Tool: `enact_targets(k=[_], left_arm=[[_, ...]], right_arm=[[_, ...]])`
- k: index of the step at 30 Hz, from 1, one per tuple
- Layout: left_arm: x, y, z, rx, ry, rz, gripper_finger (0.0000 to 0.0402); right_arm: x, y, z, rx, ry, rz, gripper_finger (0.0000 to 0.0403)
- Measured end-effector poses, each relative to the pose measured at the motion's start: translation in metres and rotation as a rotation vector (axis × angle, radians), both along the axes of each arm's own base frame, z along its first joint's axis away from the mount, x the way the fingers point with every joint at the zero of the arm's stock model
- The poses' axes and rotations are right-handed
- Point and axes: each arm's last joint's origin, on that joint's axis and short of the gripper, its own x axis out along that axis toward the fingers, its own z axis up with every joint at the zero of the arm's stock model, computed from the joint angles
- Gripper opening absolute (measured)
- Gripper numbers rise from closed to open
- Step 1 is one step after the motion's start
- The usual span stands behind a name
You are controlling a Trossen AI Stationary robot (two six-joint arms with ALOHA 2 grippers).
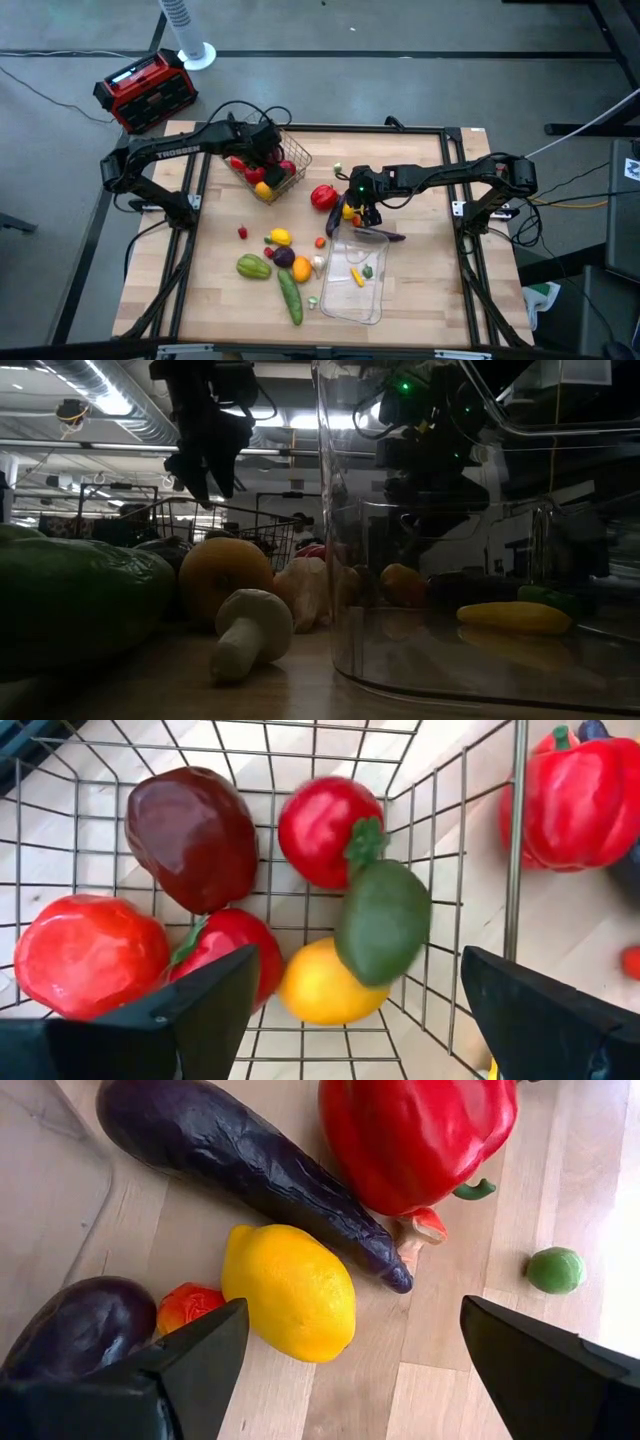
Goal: Sort produce into baskets
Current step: Put the yellow lemon into the wire basket
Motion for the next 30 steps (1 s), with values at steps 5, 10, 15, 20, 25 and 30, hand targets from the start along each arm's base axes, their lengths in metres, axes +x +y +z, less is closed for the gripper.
enact_targets(k=[5, 10, 15, 20, 25, 30], left_arm=[[0.003, -0.005, 0.000, 0.002, -0.004, -0.021, 0.0336], [0.007, -0.015, 0.000, -0.005, -0.008, -0.041, 0.0336], [0.012, -0.028, 0.000, 0.001, -0.008, -0.068, 0.0336], [0.016, -0.040, 0.000, 0.045, 0.007, -0.103, 0.0336], [0.018, -0.051, 0.000, 0.037, -0.001, -0.106, 0.0336], [0.021, -0.061, 0.000, 0.029, -0.008, -0.117, 0.0336]], right_arm=[[0.000, 0.000, 0.000, 0.000, 0.000, 0.000, 0.0360], [0.000, 0.000, 0.000, 0.000, 0.000, 0.000, 0.0360], [0.003, 0.000, 0.002, -0.009, -0.031, 0.008, 0.0360], [0.006, -0.001, 0.004, -0.013, -0.075, 0.007, 0.0360], [0.006, -0.001, 0.004, 0.009, -0.078, -0.029, 0.0360], [0.006, 0.000, 0.004, 0.024, -0.081, -0.021, 0.0360]])
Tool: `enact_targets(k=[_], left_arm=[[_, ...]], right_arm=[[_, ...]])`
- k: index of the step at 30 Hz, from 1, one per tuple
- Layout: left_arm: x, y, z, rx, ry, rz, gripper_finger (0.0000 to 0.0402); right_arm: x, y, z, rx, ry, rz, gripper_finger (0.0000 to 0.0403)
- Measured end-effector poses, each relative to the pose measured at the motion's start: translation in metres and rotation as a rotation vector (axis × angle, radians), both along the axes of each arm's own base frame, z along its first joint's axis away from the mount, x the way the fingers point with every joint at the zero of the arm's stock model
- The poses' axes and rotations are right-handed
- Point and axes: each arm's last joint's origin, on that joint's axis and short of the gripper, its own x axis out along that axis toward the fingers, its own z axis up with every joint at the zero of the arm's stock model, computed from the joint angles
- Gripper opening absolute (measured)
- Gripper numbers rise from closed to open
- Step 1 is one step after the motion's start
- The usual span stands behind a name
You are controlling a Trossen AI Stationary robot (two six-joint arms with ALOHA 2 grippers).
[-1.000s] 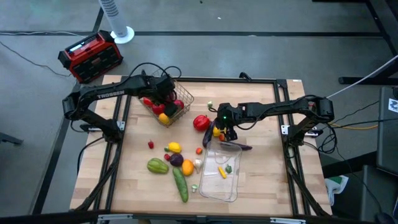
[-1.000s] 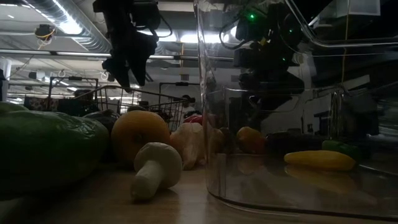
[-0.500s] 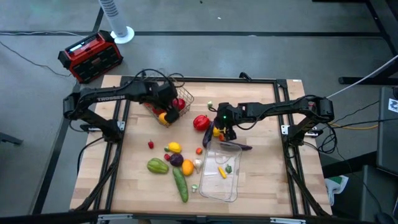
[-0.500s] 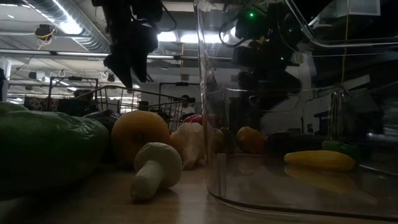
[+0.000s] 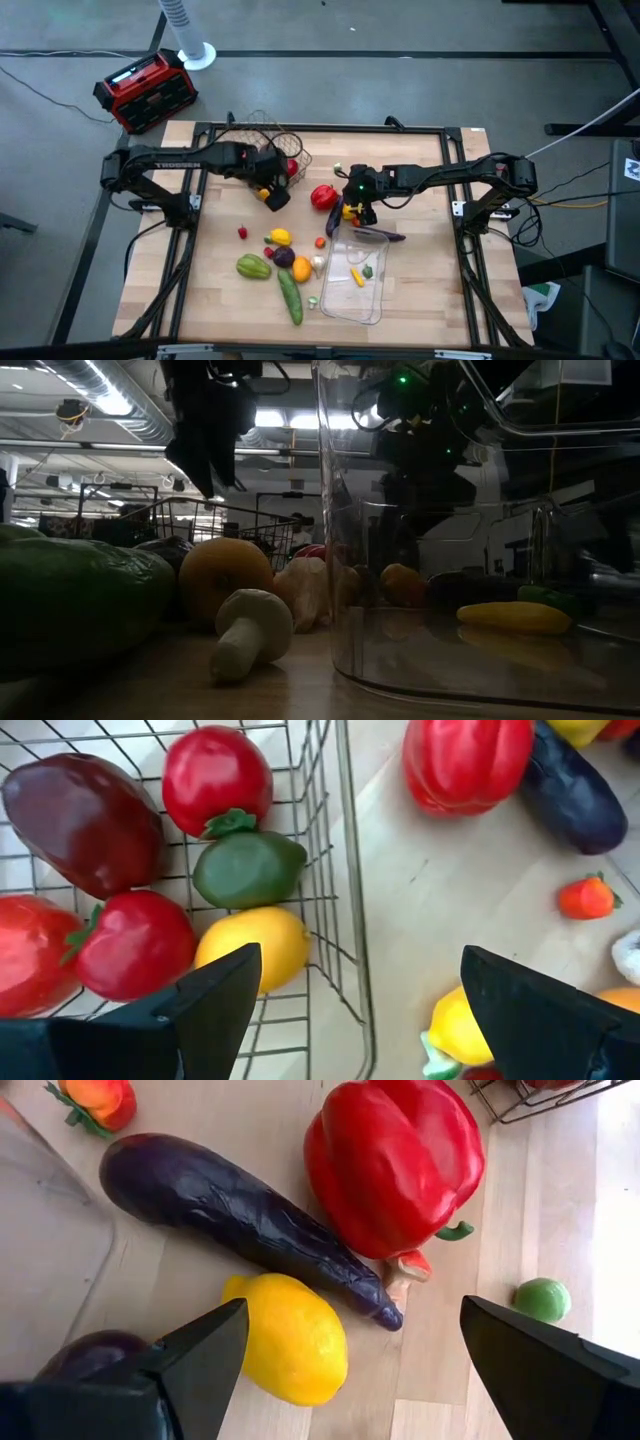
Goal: Sort produce into baskets
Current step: Put the yellow lemon into the wire basket
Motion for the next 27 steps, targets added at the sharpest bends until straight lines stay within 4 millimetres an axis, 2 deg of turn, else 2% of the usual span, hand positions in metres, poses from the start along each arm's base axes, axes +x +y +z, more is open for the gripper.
enact_targets(k=[12, 18, 27], left_arm=[[0.004, -0.023, 0.000, 0.047, -0.003, -0.046, 0.0336], [0.010, -0.031, 0.003, 0.066, -0.057, -0.069, 0.0336], [0.013, -0.036, 0.004, 0.069, -0.097, -0.084, 0.0336]], right_arm=[[-0.002, 0.001, -0.003, 0.032, 0.030, -0.009, 0.0360], [0.003, 0.003, -0.017, 0.059, 0.069, 0.093, 0.0360], [0.010, 0.000, -0.044, 0.030, 0.148, 0.070, 0.0354]])
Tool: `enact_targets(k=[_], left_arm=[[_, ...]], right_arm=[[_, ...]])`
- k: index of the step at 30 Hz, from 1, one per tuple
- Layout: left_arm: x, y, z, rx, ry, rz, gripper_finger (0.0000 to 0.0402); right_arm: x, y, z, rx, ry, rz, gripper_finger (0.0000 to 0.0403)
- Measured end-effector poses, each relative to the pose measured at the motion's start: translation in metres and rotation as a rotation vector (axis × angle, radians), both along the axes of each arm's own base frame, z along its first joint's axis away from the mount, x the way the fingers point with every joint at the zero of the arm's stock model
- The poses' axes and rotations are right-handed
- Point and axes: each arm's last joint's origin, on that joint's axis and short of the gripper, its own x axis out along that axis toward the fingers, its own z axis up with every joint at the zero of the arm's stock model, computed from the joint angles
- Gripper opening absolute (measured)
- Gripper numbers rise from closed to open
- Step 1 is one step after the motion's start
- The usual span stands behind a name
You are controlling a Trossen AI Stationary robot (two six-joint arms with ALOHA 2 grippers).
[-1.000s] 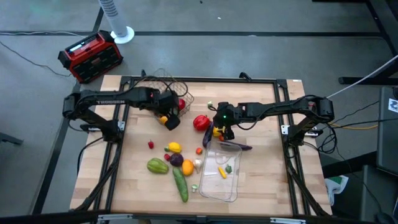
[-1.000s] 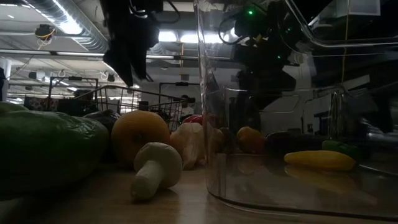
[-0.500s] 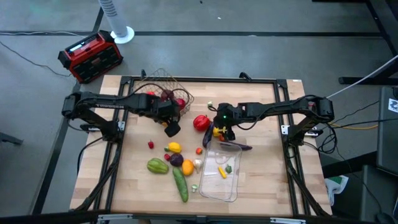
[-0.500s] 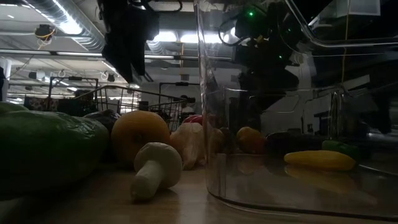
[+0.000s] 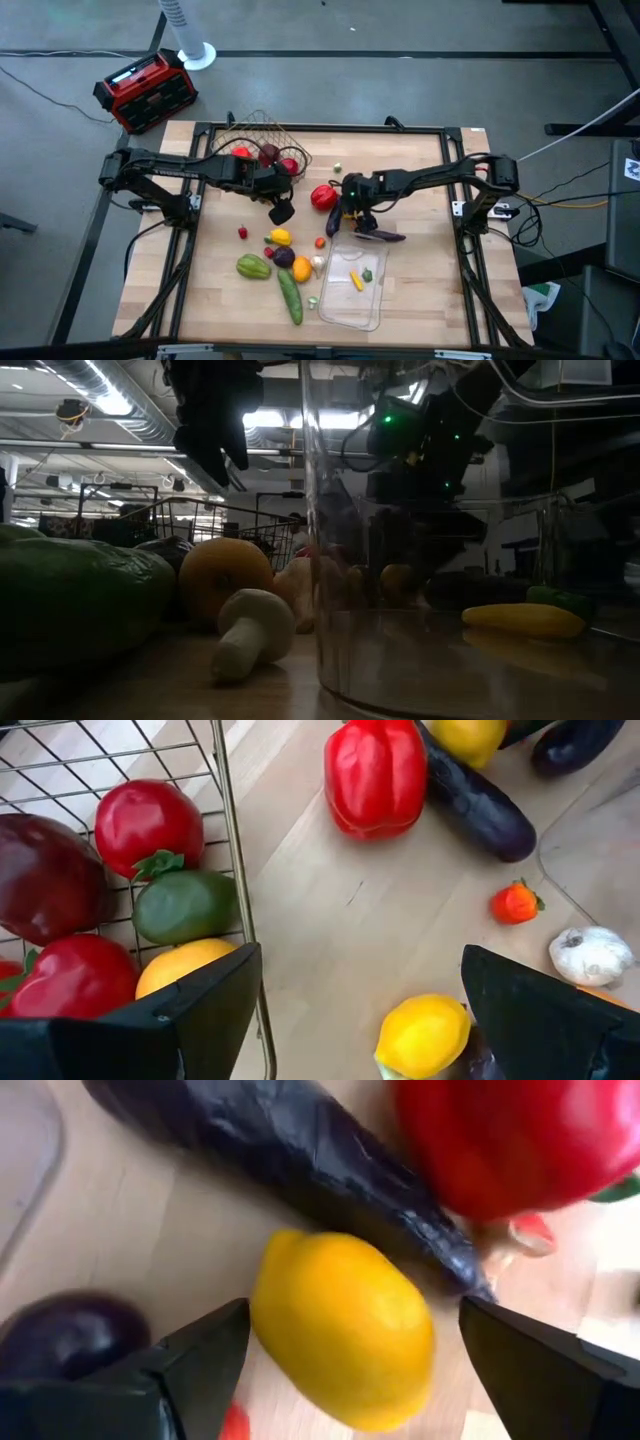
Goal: Sort produce into baskets
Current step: Put the yellow lemon into the wire basket
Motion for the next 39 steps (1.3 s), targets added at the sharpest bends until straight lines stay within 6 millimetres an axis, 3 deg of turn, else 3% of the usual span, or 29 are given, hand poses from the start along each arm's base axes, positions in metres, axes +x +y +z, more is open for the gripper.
enact_targets(k=[14, 22, 29, 35, 39], left_arm=[[0.000, 0.000, 0.000, 0.001, 0.001, -0.003, 0.0336], [0.000, 0.000, 0.000, 0.010, 0.002, 0.001, 0.0336], [-0.001, 0.001, 0.002, 0.029, 0.002, -0.025, 0.0336], [-0.011, 0.000, 0.015, 0.045, -0.044, -0.050, 0.0336], [-0.021, 0.000, 0.027, 0.048, -0.095, -0.048, 0.0336]], right_arm=[[-0.002, 0.000, 0.002, -0.023, 0.010, -0.011, 0.0217], [0.005, -0.001, 0.024, -0.017, 0.063, -0.010, 0.0231], [0.016, -0.003, 0.055, -0.020, 0.043, -0.011, 0.0235], [0.030, -0.006, 0.088, -0.079, -0.055, -0.035, 0.0236], [0.045, -0.012, 0.106, -0.142, -0.229, -0.067, 0.0236]])
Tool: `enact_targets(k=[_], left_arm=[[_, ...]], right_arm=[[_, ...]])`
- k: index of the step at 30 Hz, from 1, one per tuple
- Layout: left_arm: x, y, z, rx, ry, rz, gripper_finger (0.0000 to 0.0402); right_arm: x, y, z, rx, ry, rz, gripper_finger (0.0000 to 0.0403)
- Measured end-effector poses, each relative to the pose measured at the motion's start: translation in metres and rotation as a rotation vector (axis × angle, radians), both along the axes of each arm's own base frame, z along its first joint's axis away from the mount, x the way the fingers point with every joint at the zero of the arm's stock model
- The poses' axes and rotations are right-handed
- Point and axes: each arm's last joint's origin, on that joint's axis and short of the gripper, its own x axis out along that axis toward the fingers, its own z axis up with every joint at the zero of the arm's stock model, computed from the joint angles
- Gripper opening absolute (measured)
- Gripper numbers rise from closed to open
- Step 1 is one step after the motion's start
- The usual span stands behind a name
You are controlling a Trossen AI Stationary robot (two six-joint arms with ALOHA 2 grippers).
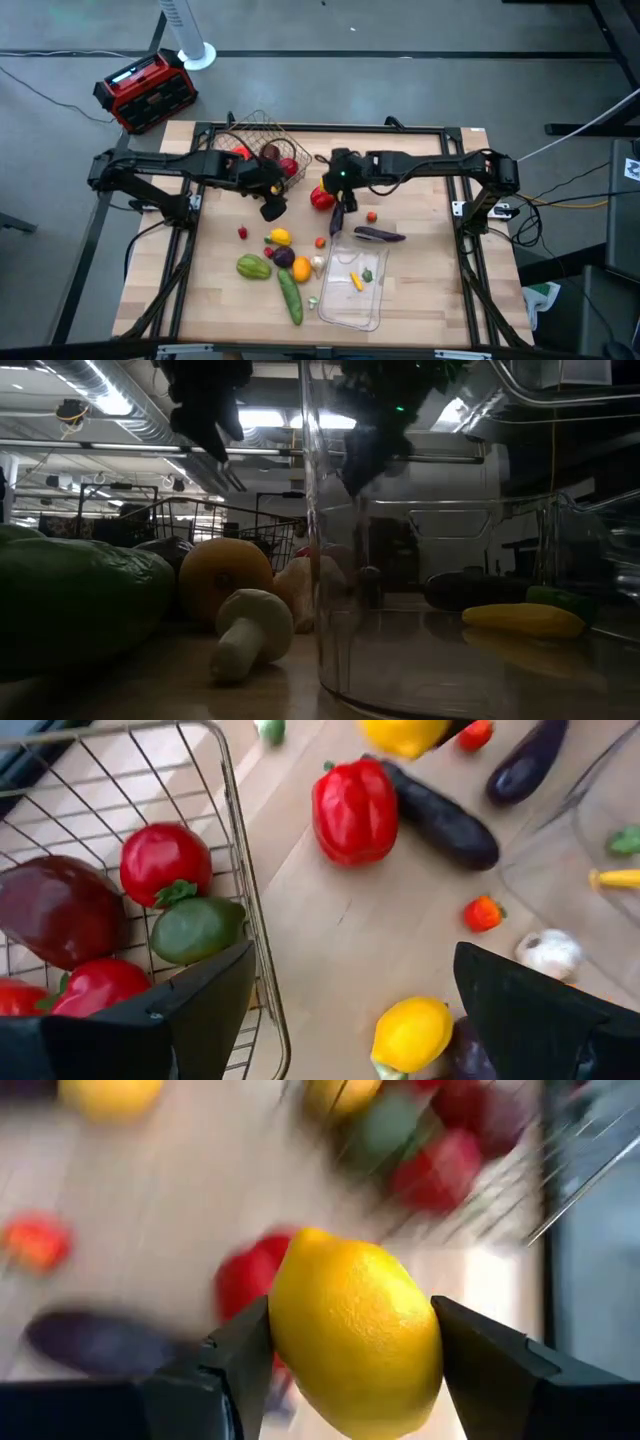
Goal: Sort produce into baskets
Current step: Put the yellow lemon into the wire basket
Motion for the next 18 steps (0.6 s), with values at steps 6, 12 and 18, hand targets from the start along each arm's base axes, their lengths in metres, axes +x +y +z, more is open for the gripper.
enact_targets(k=[6, 12, 18], left_arm=[[-0.016, -0.003, 0.014, -0.015, -0.047, 0.017, 0.0336], [-0.031, -0.009, 0.019, -0.046, -0.028, 0.037, 0.0336], [-0.036, -0.016, 0.019, -0.059, -0.004, 0.028, 0.0336]], right_arm=[[0.021, -0.010, 0.018, -0.069, -0.291, 0.012, 0.0237], [0.041, -0.022, 0.023, -0.100, -0.526, 0.005, 0.0237], [0.061, -0.037, 0.004, -0.126, -0.651, -0.015, 0.0237]])
